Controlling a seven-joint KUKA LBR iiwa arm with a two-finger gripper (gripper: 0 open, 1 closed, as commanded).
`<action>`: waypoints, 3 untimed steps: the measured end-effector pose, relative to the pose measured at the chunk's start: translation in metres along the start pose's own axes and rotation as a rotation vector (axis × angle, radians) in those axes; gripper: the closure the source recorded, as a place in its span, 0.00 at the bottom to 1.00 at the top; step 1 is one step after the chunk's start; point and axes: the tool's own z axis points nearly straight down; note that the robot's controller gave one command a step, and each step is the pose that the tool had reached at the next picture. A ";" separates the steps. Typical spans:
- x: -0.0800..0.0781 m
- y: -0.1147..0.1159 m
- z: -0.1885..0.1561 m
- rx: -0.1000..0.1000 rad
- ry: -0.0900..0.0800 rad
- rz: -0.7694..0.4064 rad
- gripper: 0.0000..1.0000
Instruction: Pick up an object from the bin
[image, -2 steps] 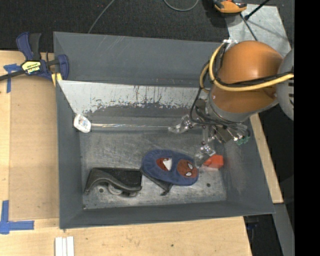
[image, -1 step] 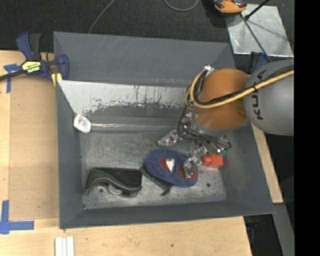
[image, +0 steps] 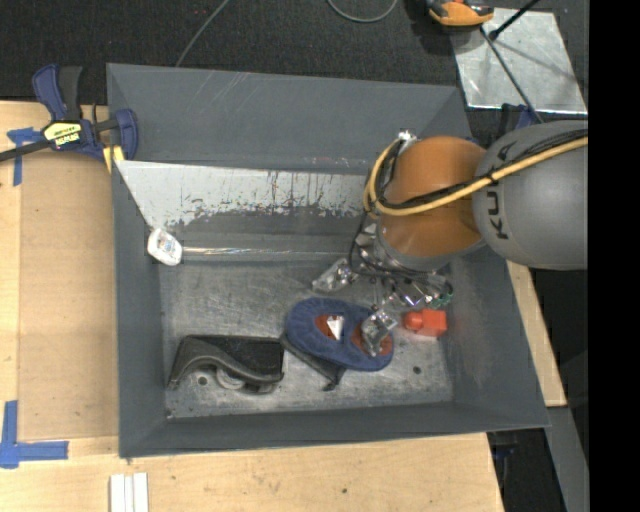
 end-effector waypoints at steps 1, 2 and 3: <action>0.001 -0.001 -0.002 0.000 0.005 0.002 1.00; 0.002 0.052 -0.043 0.008 -0.021 -0.572 1.00; 0.001 0.052 -0.135 0.013 -0.025 -0.591 1.00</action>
Offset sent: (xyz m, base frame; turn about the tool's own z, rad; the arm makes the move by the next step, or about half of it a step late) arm 0.0000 0.0000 0.0000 0.0000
